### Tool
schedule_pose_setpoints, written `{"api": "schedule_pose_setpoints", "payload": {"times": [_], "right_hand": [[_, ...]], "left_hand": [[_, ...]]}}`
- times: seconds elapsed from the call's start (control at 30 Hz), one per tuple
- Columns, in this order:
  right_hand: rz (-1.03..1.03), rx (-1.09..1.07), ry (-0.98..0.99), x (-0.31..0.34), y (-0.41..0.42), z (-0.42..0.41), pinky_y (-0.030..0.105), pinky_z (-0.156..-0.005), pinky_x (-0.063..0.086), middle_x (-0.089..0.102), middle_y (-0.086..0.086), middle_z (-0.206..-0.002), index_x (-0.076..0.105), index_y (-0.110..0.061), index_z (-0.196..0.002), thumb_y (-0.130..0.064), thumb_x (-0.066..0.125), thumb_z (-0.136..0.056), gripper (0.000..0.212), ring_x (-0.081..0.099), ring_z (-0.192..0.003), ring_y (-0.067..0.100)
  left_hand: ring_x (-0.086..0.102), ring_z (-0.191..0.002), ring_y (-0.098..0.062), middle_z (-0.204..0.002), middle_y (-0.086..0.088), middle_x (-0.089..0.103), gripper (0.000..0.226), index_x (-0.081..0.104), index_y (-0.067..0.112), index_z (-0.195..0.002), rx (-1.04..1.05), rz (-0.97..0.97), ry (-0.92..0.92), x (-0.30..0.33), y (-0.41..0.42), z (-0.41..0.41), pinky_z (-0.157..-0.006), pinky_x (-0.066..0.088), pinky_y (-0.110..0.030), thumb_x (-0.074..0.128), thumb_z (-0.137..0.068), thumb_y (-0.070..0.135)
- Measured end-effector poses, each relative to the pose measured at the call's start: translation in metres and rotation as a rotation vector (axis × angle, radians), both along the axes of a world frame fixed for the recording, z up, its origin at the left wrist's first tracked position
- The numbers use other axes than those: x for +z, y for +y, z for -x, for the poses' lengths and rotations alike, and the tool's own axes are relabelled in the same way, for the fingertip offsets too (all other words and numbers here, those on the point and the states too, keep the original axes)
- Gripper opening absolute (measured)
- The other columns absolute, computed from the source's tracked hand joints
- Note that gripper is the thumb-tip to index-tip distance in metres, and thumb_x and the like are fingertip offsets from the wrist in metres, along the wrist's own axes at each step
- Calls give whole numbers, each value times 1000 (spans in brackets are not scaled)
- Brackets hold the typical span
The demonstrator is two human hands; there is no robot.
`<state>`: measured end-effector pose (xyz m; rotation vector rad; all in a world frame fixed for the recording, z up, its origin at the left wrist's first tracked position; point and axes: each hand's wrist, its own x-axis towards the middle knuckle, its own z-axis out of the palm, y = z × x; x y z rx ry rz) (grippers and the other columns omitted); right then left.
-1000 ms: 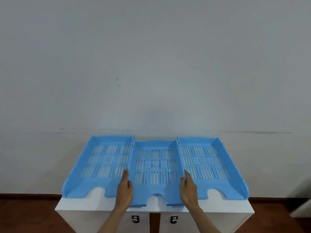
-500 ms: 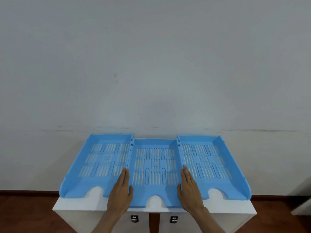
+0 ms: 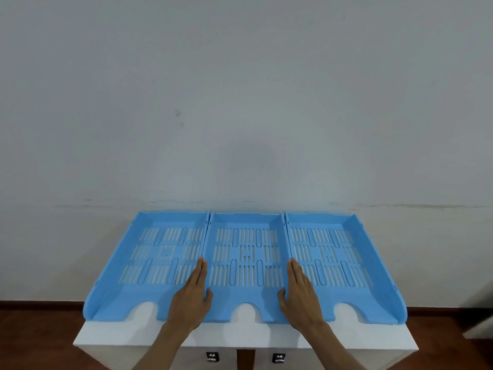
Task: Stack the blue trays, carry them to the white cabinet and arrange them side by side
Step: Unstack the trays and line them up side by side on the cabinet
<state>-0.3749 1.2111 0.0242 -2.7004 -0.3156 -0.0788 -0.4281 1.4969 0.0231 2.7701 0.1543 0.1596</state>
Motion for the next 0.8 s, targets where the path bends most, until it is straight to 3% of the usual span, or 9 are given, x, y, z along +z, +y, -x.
{"api": "schedule_pose_setpoints", "payload": {"times": [0.27, 0.37, 0.43, 0.47, 0.5, 0.53, 0.57, 0.63, 0.8], "right_hand": [[-48, 45, 20, 5, 5, -33, 24, -118, -1, -7, 0, -163, 1, -9, -156, -29, 46, -97, 77, -3, -152, 16], [-108, 105, 56, 6, 3, -40, 26, -117, 22, -14, -5, -164, -3, -18, -157, -32, 47, -96, 80, -6, -150, 10], [-146, 126, 74, 8, 1, -39, 24, -104, 41, -19, -12, -162, -5, -24, -157, -32, 50, -95, 83, 8, -148, 6], [-171, 133, 85, 11, 0, -37, 21, -96, 47, -20, -15, -161, -6, -27, -156, -32, 51, -94, 84, 1, -145, 14], [-201, 131, 100, 14, -1, -36, 20, -89, 49, -20, -16, -161, -6, -29, -156, -31, 53, -94, 86, 31, -108, 4], [-234, 119, 117, 17, -2, -36, 23, -89, 50, -18, -15, -162, -5, -30, -156, -31, 54, -94, 86, 49, -123, 13], [-267, 96, 137, 20, -2, -38, 30, -95, 48, -15, -13, -163, -4, -30, -156, -30, 56, -94, 87, 48, -127, 15], [-349, 35, 178, 26, 0, -46, 39, -110, 36, -5, -8, -166, -3, -26, -157, -28, 57, -95, 87, 33, -141, 16], [-457, -101, 337, 32, 11, -69, 43, -116, 29, 22, 8, -162, 1, -17, -158, -30, 56, -97, 83, 29, -146, 28]], "left_hand": [[28, -41, -8, -165, 5, -2, 78, 8, 17, -156, -3, 49, 22, -3, 8, -34, -38, 26, -15, 55, -94, 17], [38, -45, -11, -163, 12, -14, 78, 7, 25, -157, -54, 87, 36, -2, 13, -39, -43, 37, -16, 54, -95, 21], [48, -49, -13, -162, 19, -16, 81, 4, 30, -156, -84, 150, 30, 0, 17, -37, -48, 46, -18, 56, -94, 23], [57, -57, -12, -161, 22, -16, 83, 2, 33, -155, -95, 191, 25, 1, 19, -36, -55, 51, -19, 57, -93, 26], [67, -76, -11, -161, 24, -14, 85, 1, 35, -155, -102, 239, 20, 4, 20, -35, -68, 55, -23, 58, -93, 28], [64, -106, -9, -162, 23, -10, 85, 0, 35, -155, -98, 287, 13, 8, 21, -35, -86, 54, -29, 58, -94, 30], [46, -129, -5, -163, 19, -6, 85, 0, 33, -156, -82, 329, -2, 12, 21, -38, -101, 45, -34, 58, -94, 32], [14, -140, -2, -164, 14, -2, 85, -2, 28, -157, -20, 374, -30, 19, 20, -48, -115, 28, -40, 57, -96, 33], [10, -151, -19, -166, 1, 1, 80, -3, 18, -157, 80, 550, 70, 26, 11, -77, -120, 15, -40, 51, -100, 32]]}}
